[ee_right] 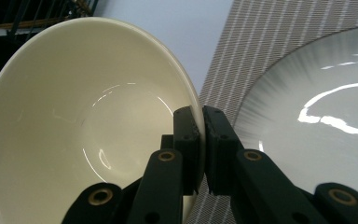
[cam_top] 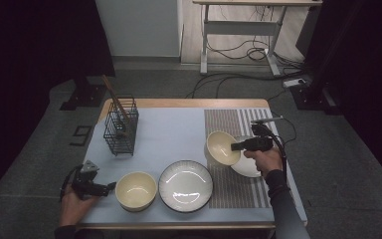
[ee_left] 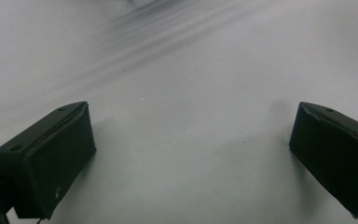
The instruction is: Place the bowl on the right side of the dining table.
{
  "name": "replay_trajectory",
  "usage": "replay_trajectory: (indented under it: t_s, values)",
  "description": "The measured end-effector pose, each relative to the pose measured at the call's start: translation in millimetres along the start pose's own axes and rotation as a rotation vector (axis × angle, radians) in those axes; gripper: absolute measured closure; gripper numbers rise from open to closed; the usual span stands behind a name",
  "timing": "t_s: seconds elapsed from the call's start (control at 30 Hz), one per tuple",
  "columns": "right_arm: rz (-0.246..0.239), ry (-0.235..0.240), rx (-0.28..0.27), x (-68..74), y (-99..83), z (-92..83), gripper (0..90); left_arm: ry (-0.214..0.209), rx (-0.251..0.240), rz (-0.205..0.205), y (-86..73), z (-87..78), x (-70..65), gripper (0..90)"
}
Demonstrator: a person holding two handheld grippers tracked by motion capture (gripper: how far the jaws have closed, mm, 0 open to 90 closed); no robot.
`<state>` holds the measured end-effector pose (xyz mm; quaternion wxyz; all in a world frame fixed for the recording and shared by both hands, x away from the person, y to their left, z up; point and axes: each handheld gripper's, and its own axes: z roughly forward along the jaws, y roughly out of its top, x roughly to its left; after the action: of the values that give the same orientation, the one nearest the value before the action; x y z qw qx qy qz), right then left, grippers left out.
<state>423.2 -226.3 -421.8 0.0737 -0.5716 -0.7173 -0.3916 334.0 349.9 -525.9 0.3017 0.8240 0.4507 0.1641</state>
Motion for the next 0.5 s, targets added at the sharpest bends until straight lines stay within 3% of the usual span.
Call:
replay_trajectory:
  t_s: [0.5]
  values:
    - [0.054, -0.059, -0.017, -37.7, -11.6, -19.1, 84.8, 0.001, 0.0, 0.001, 0.0, 0.0, 0.0, 0.0]
